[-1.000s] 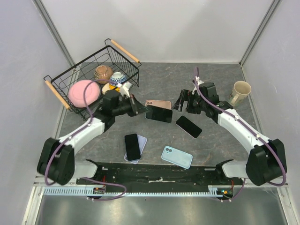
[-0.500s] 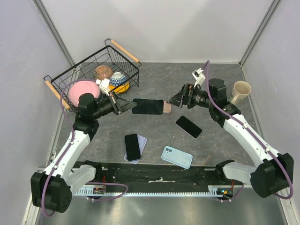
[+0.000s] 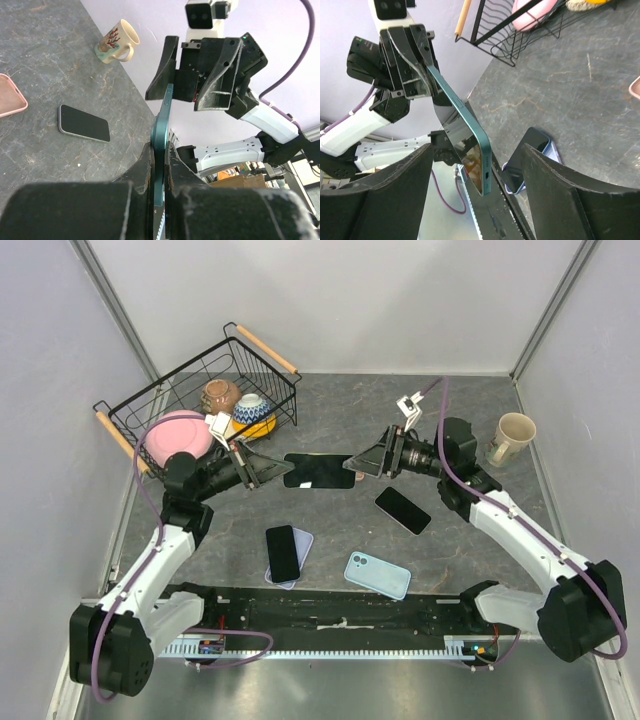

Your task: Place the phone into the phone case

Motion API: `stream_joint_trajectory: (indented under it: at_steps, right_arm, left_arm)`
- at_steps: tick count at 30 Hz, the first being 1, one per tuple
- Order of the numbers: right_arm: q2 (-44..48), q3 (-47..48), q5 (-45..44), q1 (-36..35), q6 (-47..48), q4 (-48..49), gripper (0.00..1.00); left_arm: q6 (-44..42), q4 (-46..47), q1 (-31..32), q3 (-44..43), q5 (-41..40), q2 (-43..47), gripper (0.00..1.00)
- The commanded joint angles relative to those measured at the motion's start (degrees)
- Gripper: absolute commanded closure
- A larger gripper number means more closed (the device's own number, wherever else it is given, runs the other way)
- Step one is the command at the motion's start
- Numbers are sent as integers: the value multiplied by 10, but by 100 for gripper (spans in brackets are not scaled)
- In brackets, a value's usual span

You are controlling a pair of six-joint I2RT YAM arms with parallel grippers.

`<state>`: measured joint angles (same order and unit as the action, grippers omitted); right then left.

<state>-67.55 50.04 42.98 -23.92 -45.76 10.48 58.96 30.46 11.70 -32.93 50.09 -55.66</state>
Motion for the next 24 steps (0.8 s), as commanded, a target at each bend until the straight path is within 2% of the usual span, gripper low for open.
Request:
stream_joint_trajectory:
  at_steps: [1,2,4,8,11,14,16,22,23,24]
  right_arm:
    - [17,-25,12,-18,-22,45,25]
    - [20,-30,11,-21,-27,51,29]
    - [32,-43,10,-24,-31,56,32]
    - [44,-53,5,-24,-33,59,43]
    - [46,-52,5,-24,-34,64,44]
    - [40,-49,10,-24,-42,80,51]
    - [34,-51,23,-25,-58,104,53]
    - [28,-54,40,-32,-66,132,73]
    - [28,-54,43,-33,-73,139,83]
    - [25,-54,48,-34,-77,147,87]
  left_arm:
    - [33,58,-3,-5,8,22,98]
    - [33,59,-3,-4,8,20,98]
    - [33,59,-3,-6,9,19,98]
    - [30,59,-3,-6,11,16,98]
    - [30,59,-3,-11,17,10,98]
    - [29,60,-3,-11,19,7,98]
    - [30,61,-3,-10,18,8,98]
    - [33,65,-3,-7,19,6,98]
    - [34,66,-3,-7,19,6,98]
    - [35,67,-3,-6,19,4,98]
